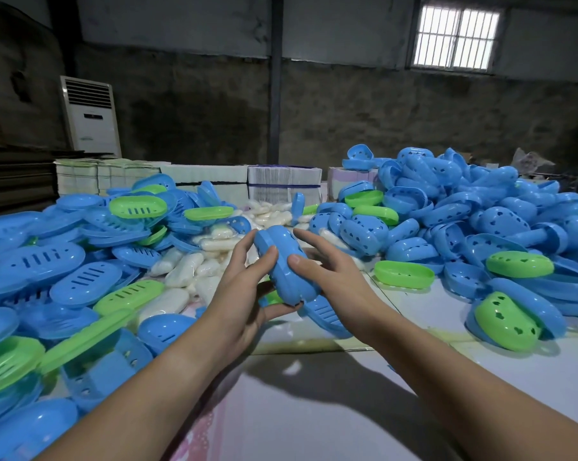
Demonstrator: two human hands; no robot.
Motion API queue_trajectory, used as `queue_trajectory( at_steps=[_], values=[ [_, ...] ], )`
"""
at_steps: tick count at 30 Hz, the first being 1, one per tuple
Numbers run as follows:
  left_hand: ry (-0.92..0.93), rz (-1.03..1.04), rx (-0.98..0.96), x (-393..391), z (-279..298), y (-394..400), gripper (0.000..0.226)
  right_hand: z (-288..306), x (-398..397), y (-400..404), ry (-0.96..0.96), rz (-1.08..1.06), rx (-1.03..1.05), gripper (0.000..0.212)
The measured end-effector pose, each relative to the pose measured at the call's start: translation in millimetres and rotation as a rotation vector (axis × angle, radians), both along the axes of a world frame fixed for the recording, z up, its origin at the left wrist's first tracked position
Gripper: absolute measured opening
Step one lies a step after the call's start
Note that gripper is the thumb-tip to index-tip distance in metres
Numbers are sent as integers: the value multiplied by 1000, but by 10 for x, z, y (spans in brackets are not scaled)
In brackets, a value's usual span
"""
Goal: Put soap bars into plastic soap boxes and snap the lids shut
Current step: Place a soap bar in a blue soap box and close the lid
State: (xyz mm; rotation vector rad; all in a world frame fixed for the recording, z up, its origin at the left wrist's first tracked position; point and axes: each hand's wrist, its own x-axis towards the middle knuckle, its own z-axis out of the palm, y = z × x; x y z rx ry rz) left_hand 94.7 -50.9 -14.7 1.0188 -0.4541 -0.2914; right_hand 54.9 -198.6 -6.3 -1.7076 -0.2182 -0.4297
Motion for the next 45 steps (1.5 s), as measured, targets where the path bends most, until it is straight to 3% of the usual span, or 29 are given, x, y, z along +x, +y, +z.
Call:
queue_trajectory(
  at_steps=[6, 15, 24, 34, 39, 45],
  values=[
    [5, 30, 7, 37, -17, 11, 47, -12, 28, -29, 19, 57, 79, 55],
    [13, 21, -1, 55, -65, -20, 50, -74, 57, -28, -8, 31, 53, 61],
    [56, 8, -80, 52, -54, -36, 51, -58, 55, -11, 34, 45, 45, 52],
    [-7, 54, -100, 48, -10, 6, 49, -68, 89, -26, 12, 21, 80, 60],
    [47, -11, -180, 18, 25, 16, 68, -88, 77, 18, -24, 30, 101, 72],
    [50, 27, -253, 20, 89, 23, 57, -76, 73, -7, -72, -20, 71, 69]
  ],
)
